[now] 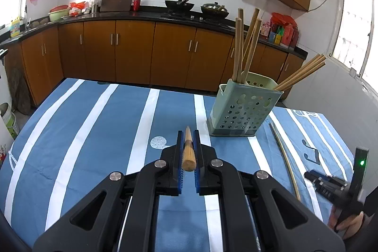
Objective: Organize utensils
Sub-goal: 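Raise the left tool's chopstick upright over the green caddy while the right tool does likewise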
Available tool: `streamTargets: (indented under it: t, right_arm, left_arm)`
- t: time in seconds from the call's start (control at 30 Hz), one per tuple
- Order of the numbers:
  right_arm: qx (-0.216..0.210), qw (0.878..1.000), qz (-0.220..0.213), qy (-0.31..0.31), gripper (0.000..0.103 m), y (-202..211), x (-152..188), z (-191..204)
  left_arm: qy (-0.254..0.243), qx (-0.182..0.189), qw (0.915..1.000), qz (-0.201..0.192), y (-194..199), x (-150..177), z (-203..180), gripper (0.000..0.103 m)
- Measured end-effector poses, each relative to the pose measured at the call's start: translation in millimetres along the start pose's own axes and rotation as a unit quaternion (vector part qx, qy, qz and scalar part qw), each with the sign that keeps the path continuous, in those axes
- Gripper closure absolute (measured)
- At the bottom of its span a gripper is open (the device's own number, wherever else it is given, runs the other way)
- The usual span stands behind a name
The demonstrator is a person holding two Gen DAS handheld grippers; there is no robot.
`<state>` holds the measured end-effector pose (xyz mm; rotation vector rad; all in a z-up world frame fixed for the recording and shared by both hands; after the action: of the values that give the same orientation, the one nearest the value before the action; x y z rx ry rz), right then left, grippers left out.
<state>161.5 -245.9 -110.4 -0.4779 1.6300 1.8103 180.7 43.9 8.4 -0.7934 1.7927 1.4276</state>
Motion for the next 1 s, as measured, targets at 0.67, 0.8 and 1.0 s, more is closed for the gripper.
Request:
streamTargets:
  t: [0.67,0.8,1.0]
  right_arm:
    - [0.002,0.998,-0.061,0.01,0.095,36,-3,1]
    - [0.0,0.994,-0.107,0.005,0.095,61,-21,-1]
    - [-0.005,0.986,-0.164,0.002,0.095,88,-43,-2]
  left_arm:
    - [0.002,0.0,1.0,-0.003,1,0,1,0.096]
    - [0.001,0.0,1.0,-0.008,4,-2,0,0.096]
    - [0.001,0.003,0.9998,-0.02,11,-6,0,0.096]
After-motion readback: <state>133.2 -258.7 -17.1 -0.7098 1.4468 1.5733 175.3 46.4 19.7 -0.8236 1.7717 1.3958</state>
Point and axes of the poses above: each gripper's, at about its wrist camera, not at the fingertips, and y roughly against the way its jaws point, z to its left, x to its underside, the point moved 2 cm from there along -y, roughly the way its jaws point, and after that the axes turned 2 degrees about -y, right-handed, at the moved point
